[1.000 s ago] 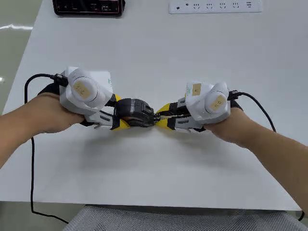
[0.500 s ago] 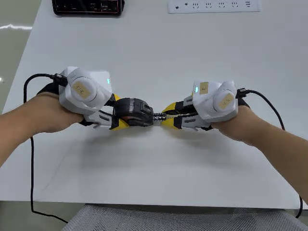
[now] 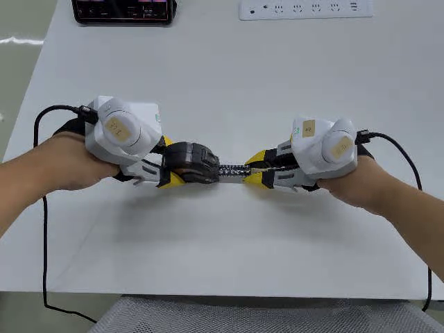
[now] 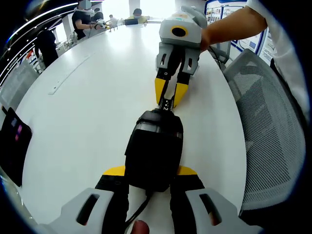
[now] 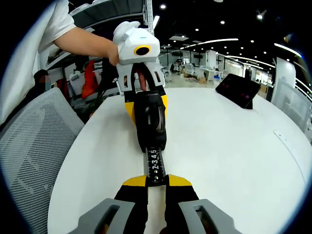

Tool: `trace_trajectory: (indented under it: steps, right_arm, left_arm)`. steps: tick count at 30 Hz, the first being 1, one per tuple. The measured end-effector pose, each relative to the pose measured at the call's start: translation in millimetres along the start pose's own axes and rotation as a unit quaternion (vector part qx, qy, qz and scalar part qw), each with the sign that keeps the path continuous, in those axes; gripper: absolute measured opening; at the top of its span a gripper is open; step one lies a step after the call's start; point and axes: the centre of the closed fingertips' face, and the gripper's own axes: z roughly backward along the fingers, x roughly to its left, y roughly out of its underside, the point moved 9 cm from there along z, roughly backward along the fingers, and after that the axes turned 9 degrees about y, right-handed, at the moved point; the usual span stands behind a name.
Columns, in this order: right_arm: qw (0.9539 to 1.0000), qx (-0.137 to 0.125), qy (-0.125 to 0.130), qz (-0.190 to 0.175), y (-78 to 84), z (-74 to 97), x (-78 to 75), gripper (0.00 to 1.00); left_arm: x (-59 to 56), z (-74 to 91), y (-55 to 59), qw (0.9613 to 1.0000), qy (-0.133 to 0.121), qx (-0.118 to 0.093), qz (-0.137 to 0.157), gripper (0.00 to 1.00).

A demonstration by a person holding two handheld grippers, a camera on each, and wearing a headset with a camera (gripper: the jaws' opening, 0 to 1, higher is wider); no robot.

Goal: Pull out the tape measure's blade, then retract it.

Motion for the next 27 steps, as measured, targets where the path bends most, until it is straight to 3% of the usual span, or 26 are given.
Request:
trace_trajectory:
  steps: [27]
  right_arm:
    - [0.9997,0.021,0.010,0.008,13.4,25.6,-1.7,0.09]
  left_arm:
    - [-2.9,-0.1,-0.6,1.0000,-0.002,0.005,-0.005,0.27]
